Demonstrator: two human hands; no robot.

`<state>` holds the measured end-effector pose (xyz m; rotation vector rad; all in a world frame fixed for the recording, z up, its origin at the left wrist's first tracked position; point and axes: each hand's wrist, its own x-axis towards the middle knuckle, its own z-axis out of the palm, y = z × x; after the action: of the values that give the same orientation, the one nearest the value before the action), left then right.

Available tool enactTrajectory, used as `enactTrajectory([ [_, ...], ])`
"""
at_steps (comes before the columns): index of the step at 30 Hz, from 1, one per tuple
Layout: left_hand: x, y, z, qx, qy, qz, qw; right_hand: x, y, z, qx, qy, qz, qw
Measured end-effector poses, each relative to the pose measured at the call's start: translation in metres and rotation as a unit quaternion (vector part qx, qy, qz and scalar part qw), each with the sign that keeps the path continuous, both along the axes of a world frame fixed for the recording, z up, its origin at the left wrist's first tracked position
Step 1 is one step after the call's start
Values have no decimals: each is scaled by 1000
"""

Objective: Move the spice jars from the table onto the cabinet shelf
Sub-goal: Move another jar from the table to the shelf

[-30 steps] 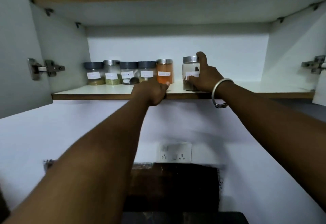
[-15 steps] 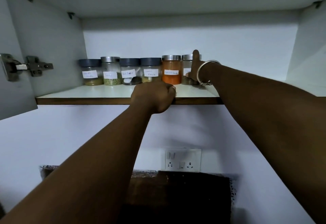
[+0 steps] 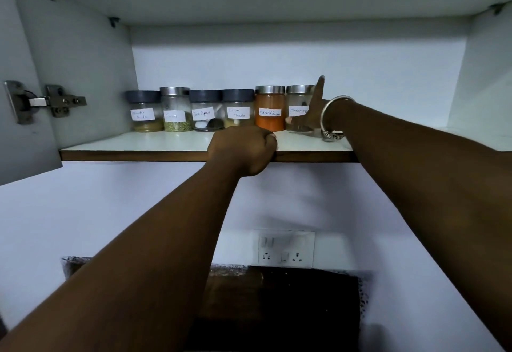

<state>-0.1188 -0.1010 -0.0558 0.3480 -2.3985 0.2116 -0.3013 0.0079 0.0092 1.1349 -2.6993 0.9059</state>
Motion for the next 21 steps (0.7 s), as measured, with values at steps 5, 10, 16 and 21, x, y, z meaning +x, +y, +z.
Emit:
enactTrajectory([
  [5, 5, 3, 1, 11, 0, -3, 1000, 42, 37, 4, 174, -60, 64, 981],
  [10, 6, 5, 3, 8, 3, -4, 1000, 90, 62, -34, 152, 81, 98, 980],
  [16, 18, 12, -2, 19, 31, -24, 999, 141, 90, -92, 148, 325, -48, 933],
  [21, 53, 33, -13, 116, 13, -82, 990, 168, 109, -128, 92, 269, 13, 959],
])
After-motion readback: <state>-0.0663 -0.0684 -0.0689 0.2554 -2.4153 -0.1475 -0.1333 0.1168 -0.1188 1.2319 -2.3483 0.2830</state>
